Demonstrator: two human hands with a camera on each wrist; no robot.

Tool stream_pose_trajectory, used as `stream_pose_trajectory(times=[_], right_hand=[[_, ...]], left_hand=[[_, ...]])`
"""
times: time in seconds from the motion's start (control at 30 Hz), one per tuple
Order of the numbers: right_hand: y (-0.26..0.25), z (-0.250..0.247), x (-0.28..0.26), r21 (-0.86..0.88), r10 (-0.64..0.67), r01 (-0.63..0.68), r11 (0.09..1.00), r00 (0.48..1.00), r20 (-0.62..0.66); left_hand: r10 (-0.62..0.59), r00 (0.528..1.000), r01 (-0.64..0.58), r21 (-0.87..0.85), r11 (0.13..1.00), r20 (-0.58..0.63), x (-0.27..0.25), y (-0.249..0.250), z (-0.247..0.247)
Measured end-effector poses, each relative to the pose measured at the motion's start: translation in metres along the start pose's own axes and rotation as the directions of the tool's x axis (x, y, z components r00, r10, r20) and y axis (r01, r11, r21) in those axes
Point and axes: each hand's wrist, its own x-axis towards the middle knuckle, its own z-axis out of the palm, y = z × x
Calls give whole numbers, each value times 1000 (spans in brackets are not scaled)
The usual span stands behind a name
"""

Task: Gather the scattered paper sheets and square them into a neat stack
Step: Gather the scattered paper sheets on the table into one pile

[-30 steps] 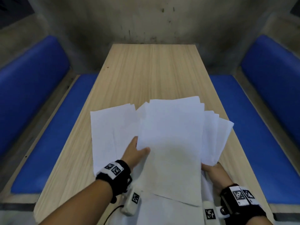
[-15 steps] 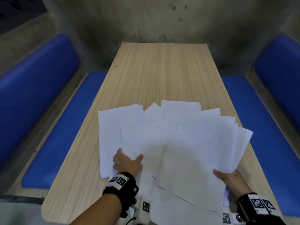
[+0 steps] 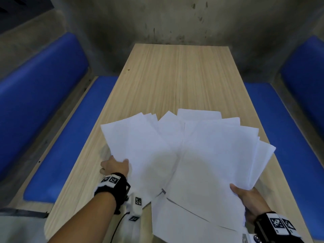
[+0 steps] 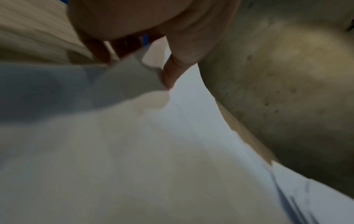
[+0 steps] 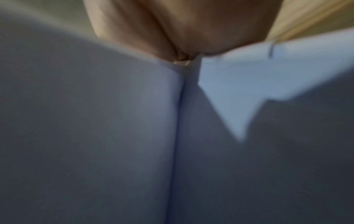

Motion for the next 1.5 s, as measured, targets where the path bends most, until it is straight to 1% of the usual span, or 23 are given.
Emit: stream_pose_trajectory(times=[0.07, 0.17, 0.23, 0.3, 0.37, 0.43, 0.5, 0.57, 0.63, 0.7, 0.73, 0.77, 0.83, 0.87, 0.9, 1.0, 1.07, 1.1, 1.17, 1.23, 1.33, 1.4, 1.5], right_hand=[[3, 3, 3, -9, 1, -1, 1000, 1000, -14], [6, 3, 8, -27, 4, -5, 1000, 1000, -30], [7, 1, 11, -30, -4, 3, 1000, 999, -35], [8, -1, 13, -31, -13, 12, 999, 998, -57], [11, -3, 16, -47, -15, 11, 999, 996, -91], [13, -3, 18, -68, -11, 3, 998, 994, -108], [15, -2, 20, -93, -5, -6, 996, 993, -118], [15, -1, 20, -109, -5, -8, 994, 992, -125], [15, 1, 18, -126, -10, -7, 992, 991, -131], [12, 1, 16, -135, -21, 2, 991, 990, -137], [12, 2, 15, -140, -26, 7, 990, 990, -138], [11, 2, 14, -146, -28, 8, 989, 990, -139], [12, 2, 14, -158, -34, 11, 987, 989, -143], [13, 3, 15, -163, -35, 10, 987, 988, -148], [13, 3, 14, -168, -33, 7, 986, 988, -151], [13, 3, 13, -179, -26, -3, 984, 987, -159], [11, 5, 10, -185, -33, 1, 983, 985, -168], [9, -4, 5, -180, -43, 10, 984, 982, -185], [8, -3, 4, -193, -45, 8, 981, 981, -191], [7, -5, 3, -194, -56, 18, 981, 979, -194], [11, -17, -5, -156, -55, 23, 988, 978, -202], [17, -18, -2, -109, -20, 0, 994, 982, -187], [17, -24, 1, -72, 3, -17, 997, 981, -194]], left_hand=[[3, 1000, -5, 74, 997, 23, -3, 7, 1], [97, 995, -93, -91, 991, 38, -5, 9, 7], [96, 994, -86, -174, 981, 48, 3, 7, 3], [103, 988, -81, -183, 980, 117, 15, 2, -7], [154, 975, -131, -149, 980, 157, 20, 0, -18], [223, 965, -209, -103, 972, 142, 20, -2, -27], [274, 954, -262, -108, 959, 124, 18, -2, -34], [285, 952, -266, -157, 951, 116, 18, -2, -36], [278, 949, -247, -197, 949, 152, 19, -2, -34], [285, 935, -260, -140, 955, 210, 16, -2, -28], [297, 929, -291, -59, 955, 220, 13, -3, -23], [318, 927, -335, 62, 940, 200, 11, -4, -18], [402, 912, -408, 308, 859, 87, 0, -6, -10], [445, 894, -437, 350, 829, 62, -7, -7, -6], [442, 892, -447, 320, 836, 93, -12, -8, -2], [339, 905, -373, 93, 923, 258, -26, -7, 15], [323, 892, -335, -16, 942, 316, -34, -1, 25], [332, 870, -327, -76, 942, 365, -45, 6, 34], [297, 853, -263, -139, 955, 430, -54, 13, 45], [242, 857, -187, -164, 969, 455, -61, 16, 57], [228, 872, -187, -136, 973, 432, -78, 18, 63], [242, 902, -178, -204, 963, 356, -77, 25, 49], [274, 938, -202, -305, 931, 214, -71, 47, 6]])
